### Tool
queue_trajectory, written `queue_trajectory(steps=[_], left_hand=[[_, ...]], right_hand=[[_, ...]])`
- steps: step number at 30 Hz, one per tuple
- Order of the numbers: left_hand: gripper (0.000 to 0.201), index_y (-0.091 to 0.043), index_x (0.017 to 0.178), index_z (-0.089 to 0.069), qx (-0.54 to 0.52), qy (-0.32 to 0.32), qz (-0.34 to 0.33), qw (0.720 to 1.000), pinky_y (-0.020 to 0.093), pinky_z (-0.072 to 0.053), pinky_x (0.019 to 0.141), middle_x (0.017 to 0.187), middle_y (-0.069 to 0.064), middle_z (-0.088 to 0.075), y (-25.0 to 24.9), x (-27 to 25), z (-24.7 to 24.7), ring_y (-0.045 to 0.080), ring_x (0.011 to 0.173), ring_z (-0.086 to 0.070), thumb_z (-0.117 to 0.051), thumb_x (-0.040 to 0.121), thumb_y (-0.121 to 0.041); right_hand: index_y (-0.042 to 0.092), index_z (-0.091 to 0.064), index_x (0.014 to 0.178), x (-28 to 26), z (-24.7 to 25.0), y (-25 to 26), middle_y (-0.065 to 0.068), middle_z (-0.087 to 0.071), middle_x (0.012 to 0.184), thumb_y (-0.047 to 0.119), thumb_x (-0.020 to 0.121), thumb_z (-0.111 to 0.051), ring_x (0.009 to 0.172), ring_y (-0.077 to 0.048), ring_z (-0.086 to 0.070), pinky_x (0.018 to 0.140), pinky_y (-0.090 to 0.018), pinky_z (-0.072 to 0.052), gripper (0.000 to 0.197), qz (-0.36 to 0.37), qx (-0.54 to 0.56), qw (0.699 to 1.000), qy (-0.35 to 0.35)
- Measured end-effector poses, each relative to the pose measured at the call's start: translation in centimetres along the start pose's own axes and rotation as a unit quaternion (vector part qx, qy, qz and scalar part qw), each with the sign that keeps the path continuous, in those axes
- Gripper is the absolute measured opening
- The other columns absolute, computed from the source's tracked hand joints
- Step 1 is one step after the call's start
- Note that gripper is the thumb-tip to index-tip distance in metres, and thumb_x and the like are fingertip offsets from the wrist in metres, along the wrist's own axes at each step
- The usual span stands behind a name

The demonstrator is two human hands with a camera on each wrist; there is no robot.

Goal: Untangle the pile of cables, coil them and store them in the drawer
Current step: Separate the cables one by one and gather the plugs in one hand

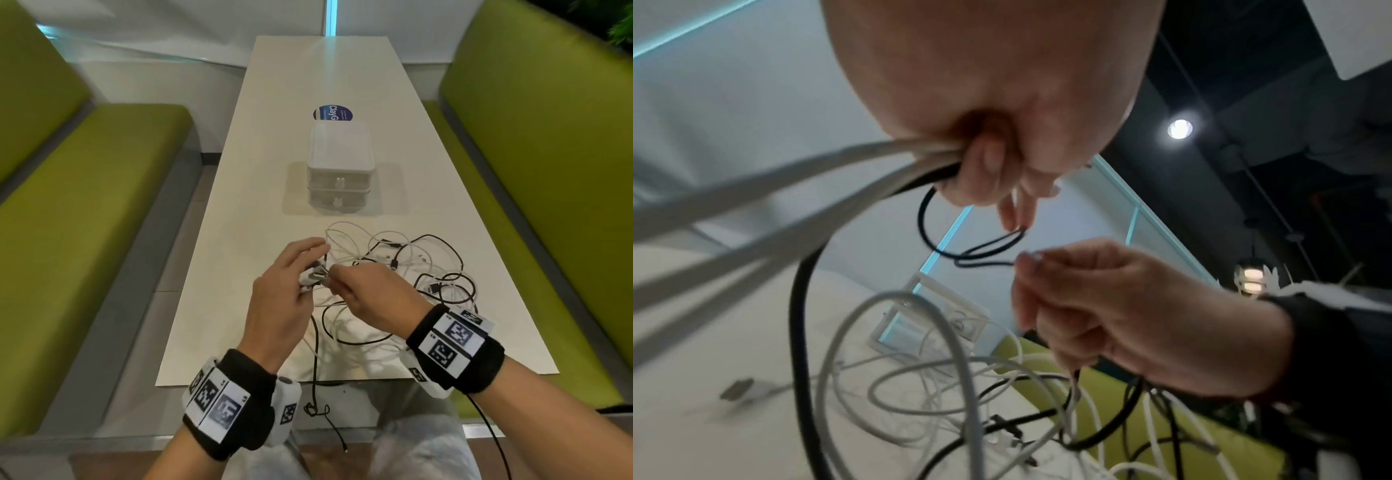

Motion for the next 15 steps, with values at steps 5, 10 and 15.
queue_trajectory(steps=[5,10,15], left_hand=[[0.028,-0.006,0.098,-0.069,-0.228,0.062,0.032,0.971,0.037,-0.051,0.091,0.094,0.003,-0.072,-1.5,-0.5,-1.0,0.023,0.098,-0.067,-0.044,0.103,-0.016],[0.027,-0.014,0.116,-0.066,-0.204,0.022,0.060,0.977,0.029,-0.049,0.095,0.112,-0.004,-0.069,-0.8,-0.8,-1.4,0.016,0.112,-0.062,-0.043,0.102,-0.013],[0.042,-0.031,0.125,-0.064,-0.160,0.075,0.096,0.980,0.030,-0.049,0.100,0.119,-0.009,-0.068,0.9,-0.7,-2.6,0.003,0.116,-0.059,-0.048,0.099,-0.003]], right_hand=[[0.029,-0.051,0.121,0.5,-0.2,-0.5,0.000,-0.062,0.084,0.019,0.099,-0.039,0.078,-0.025,-0.060,0.063,-0.033,-0.041,0.028,-0.044,-0.036,0.998,0.031],[0.020,-0.064,0.102,0.6,0.3,-1.2,-0.002,-0.070,0.088,0.028,0.101,-0.040,0.069,-0.017,-0.056,0.065,-0.030,-0.041,0.025,-0.100,0.074,0.992,0.011],[0.015,-0.063,0.093,0.0,0.5,-0.7,-0.001,-0.068,0.083,0.029,0.101,-0.041,0.075,-0.019,-0.059,0.066,-0.034,-0.043,0.028,-0.056,0.064,0.996,0.035]])
Point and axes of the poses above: each hand's wrist, its own x-axis towards the middle knuckle, its own z-axis out of the back of the hand, y = z × x, the point moved 5 cm from there along x, towards the middle knuckle
